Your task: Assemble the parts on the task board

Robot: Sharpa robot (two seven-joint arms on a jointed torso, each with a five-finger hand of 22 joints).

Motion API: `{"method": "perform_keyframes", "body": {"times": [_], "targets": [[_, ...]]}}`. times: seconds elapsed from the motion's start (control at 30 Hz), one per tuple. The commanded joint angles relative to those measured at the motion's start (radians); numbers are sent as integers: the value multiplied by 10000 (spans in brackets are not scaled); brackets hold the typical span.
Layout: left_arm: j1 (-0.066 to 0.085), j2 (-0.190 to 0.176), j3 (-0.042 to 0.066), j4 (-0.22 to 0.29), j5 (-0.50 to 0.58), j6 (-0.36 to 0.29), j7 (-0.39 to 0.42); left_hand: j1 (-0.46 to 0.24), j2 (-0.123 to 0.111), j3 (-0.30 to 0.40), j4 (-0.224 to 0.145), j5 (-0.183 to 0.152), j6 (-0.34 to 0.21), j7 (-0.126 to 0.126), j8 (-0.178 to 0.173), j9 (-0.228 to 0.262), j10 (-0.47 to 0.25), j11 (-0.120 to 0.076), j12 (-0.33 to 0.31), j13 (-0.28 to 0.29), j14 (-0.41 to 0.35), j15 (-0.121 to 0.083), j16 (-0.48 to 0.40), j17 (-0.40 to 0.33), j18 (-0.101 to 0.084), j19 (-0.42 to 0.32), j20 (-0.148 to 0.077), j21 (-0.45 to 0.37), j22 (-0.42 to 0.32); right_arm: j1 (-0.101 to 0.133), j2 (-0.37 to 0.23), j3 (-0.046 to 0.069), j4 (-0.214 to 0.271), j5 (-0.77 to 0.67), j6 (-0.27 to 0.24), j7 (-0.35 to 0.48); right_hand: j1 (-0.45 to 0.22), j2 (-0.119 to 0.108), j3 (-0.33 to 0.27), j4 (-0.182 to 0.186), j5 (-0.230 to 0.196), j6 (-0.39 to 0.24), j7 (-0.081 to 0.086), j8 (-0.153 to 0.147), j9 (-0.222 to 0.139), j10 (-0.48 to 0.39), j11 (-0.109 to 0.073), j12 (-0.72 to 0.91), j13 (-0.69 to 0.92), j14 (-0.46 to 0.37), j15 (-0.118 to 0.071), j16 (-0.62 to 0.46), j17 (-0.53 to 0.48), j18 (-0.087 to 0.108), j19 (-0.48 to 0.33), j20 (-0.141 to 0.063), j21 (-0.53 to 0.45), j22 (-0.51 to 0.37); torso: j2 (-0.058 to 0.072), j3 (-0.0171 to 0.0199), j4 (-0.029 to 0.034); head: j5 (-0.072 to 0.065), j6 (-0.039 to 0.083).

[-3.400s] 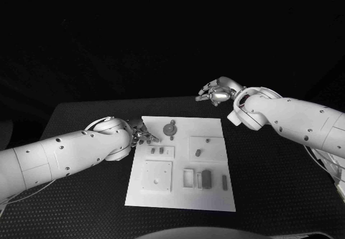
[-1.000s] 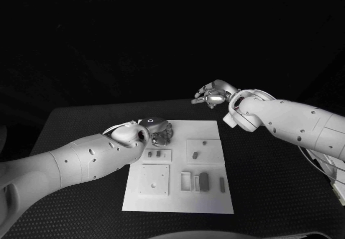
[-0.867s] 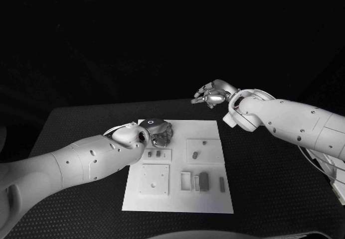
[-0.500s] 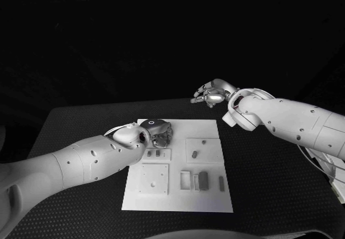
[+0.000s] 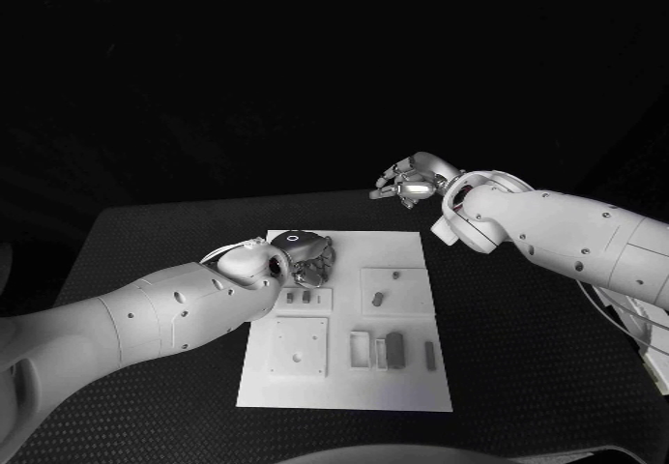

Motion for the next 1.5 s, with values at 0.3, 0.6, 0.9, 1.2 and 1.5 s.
{"method": "perform_keyframes", "body": {"times": [0.3,0.6,0.9,1.2,1.5], "targets": [[-15,67,3,-21,-32,79,56,-28,-60,31,-4,28,-354,-29,-114,-146,-299,105,-235,10,37,92,122,-53,974,13,39,109,224,-4,21,5,5,-8,132,73,-79,50,4,51,30,1,50,-41,-12,-54,-16,40,-13,-84,-9,46,-15,106,-19,12,-41,127,-4,-8,2,8,2],[-60,137,-17,-96,-32,298,2,-156,-125,-73,15,26,-565,-20,-177,-232,-484,178,-319,-5,48,162,186,-82,1042,25,104,163,223,-4,25,5,1,-8,140,75,-84,48,1,51,30,0,51,-41,-12,-55,-16,41,-15,-85,-8,47,-17,106,-20,13,-42,127,-1,-5,-4,-4,-25],[-149,204,-30,-159,-32,372,19,-151,-47,-63,20,36,-423,54,-55,-234,-513,193,-294,4,51,180,230,-112,1104,27,139,198,218,-4,20,5,2,-8,143,76,-86,50,0,51,31,2,50,-40,-12,-55,-16,43,-17,-86,-8,47,-18,106,-21,14,-42,127,-4,2,-16,-21,-45],[-191,245,-33,-270,-32,378,6,-95,145,29,45,48,-195,85,116,-226,-348,139,-224,57,112,130,297,-148,1138,85,120,267,218,-4,16,5,1,-7,140,77,-90,51,-2,53,30,3,50,-38,-12,-55,-16,45,-18,-86,-8,49,-20,106,-21,14,-42,127,0,-2,-8,-52,-51],[-239,273,-35,-303,-32,365,91,-68,408,192,80,42,269,-46,430,-186,137,-34,-55,190,171,-34,346,-218,1103,116,36,344,215,-4,23,5,-5,-6,144,82,-94,55,-3,55,31,5,50,-37,-12,-56,-16,47,-20,-86,-8,50,-21,106,-21,15,-43,127,-1,-6,-5,-68,-63]]}}
